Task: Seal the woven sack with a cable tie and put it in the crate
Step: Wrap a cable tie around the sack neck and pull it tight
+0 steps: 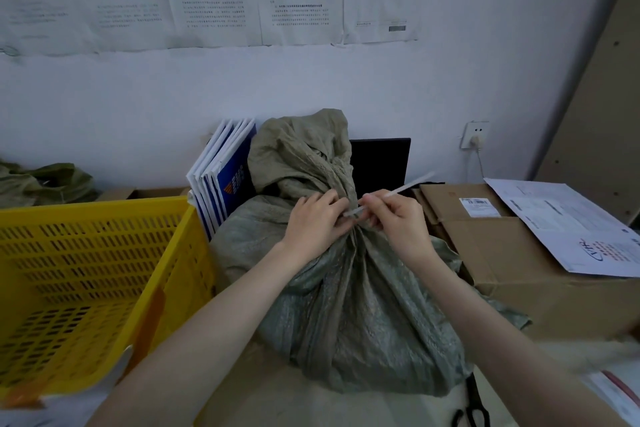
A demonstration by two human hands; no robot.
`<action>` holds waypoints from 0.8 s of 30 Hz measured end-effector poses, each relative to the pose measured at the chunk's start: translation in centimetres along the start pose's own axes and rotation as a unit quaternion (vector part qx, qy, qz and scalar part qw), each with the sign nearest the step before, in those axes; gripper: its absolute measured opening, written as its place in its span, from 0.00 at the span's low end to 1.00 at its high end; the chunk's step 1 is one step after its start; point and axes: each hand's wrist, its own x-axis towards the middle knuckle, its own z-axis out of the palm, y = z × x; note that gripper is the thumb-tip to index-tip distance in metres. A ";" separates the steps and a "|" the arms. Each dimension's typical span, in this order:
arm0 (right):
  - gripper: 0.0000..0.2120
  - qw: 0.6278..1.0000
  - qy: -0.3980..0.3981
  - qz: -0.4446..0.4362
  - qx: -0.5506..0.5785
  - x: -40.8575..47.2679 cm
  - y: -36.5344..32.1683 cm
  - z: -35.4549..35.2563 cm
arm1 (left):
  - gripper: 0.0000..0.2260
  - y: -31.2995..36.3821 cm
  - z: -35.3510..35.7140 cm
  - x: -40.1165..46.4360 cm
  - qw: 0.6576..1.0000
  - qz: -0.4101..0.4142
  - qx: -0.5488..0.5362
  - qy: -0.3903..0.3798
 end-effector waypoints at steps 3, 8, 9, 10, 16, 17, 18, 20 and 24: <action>0.05 0.999 -0.040 -0.018 -0.013 -1.0 -0.1 0.2 | 0.13 0.6 0.0 -0.5 0.993 -0.066 -0.089 0.028; 0.10 0.998 0.003 0.007 -0.064 -4.6 1.9 -1.0 | 0.06 0.4 -0.5 -2.6 0.923 -0.232 -0.303 0.055; 0.09 0.996 0.011 0.017 -0.085 -5.5 2.6 -1.5 | 0.06 0.4 -0.6 -3.0 0.907 -0.254 -0.331 0.058; 0.08 0.993 0.016 0.029 -0.110 -6.3 3.3 -1.9 | 0.05 0.5 -0.7 -3.2 0.894 -0.268 -0.353 0.059; 0.04 0.963 0.067 0.099 -0.240 -12.9 7.9 -5.2 | 0.06 1.3 -1.3 -4.3 0.894 -0.264 -0.359 0.044; 0.04 0.955 0.077 0.090 -0.271 -13.8 8.3 -5.6 | 0.07 1.3 -1.3 -4.5 0.904 -0.252 -0.344 0.031; 0.04 0.950 0.082 0.078 -0.292 -14.7 8.5 -5.9 | 0.07 1.5 -1.2 -4.9 0.915 -0.236 -0.327 0.017; 0.04 0.946 0.099 0.070 -0.301 -16.1 8.8 -6.1 | 0.07 1.8 -1.2 -5.4 0.937 -0.196 -0.290 0.000; 0.06 0.938 0.143 0.107 -0.297 -19.8 11.4 -7.0 | 0.08 2.0 -1.1 -6.3 0.959 -0.140 -0.246 0.003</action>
